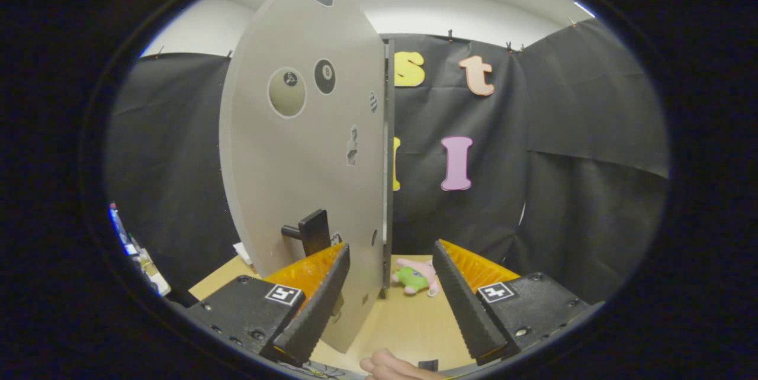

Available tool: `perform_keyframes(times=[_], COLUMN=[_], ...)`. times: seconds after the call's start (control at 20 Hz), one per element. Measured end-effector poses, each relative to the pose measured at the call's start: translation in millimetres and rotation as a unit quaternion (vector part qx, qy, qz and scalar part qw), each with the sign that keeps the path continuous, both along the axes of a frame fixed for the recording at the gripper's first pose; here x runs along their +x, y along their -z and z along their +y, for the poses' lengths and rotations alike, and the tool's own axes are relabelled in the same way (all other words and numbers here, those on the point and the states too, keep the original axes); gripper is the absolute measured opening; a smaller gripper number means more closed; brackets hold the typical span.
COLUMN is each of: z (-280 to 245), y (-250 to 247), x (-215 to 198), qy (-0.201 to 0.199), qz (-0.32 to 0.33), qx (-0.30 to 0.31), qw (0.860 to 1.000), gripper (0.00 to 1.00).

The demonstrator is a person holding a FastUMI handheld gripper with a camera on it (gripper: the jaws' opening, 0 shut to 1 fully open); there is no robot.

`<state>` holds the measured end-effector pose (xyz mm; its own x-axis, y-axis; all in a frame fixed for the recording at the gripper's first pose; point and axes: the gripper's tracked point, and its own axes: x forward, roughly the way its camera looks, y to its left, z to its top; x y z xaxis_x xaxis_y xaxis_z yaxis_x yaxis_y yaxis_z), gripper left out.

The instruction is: Open the shoe cabinet door, grab the shoes and put them into the shoe cabinet, then close the shoe cabinet door.

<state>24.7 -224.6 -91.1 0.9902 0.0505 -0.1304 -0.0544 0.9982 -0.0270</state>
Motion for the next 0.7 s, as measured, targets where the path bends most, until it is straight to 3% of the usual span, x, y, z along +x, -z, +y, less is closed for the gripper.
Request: perform_keyframes(times=[0.45,0.7], z=[97,154], y=[17,15], x=[29,61], qy=[0.003,-0.018], qz=[0.023,0.025], qx=[0.002,0.013], qw=[1.0,0.999], gripper=[0.94,0.96])
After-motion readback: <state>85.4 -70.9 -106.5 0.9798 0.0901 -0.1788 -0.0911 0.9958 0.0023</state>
